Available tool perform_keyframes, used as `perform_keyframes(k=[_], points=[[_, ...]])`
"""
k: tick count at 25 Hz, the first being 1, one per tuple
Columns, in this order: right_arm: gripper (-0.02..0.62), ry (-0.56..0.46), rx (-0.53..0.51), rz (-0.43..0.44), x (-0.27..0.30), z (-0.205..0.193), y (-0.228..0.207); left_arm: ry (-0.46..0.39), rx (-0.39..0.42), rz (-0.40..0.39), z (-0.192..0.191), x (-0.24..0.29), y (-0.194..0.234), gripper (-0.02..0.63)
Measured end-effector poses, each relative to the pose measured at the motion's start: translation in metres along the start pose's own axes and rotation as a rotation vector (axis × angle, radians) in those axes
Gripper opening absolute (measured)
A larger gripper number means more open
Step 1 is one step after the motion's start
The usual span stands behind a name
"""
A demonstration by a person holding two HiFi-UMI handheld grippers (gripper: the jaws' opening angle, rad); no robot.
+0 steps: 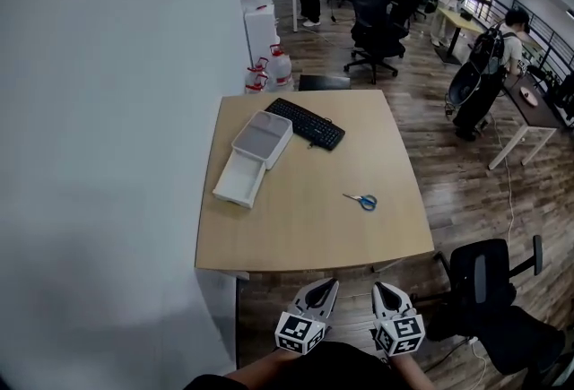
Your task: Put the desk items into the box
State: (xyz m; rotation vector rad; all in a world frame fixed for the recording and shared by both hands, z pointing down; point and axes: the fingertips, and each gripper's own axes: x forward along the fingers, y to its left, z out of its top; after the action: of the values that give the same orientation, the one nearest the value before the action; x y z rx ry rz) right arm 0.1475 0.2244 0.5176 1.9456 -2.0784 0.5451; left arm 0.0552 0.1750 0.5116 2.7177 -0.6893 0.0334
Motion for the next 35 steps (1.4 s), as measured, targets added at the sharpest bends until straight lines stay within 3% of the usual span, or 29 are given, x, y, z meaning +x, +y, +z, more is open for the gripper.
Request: perform_keyframes(k=[9, 20, 35], points=[[0.059, 0.023, -0.006, -0.034, 0.039, 0.013, 0.001, 0.018, -0.023, -0.011, 0.005, 0.009, 0.04, 0.015], [0.06, 0.043, 0.015, -0.02, 0.083, 0.013, -0.028, -0.002, -0.044, 0.08, 0.006, 0.025, 0.076, 0.015], [0.06, 0.115, -0.006, 0.031, 0.185, 0.028, -0.127, 0.077, -0.028, 0.176, 0.018, 0.118, 0.139, 0.015]])
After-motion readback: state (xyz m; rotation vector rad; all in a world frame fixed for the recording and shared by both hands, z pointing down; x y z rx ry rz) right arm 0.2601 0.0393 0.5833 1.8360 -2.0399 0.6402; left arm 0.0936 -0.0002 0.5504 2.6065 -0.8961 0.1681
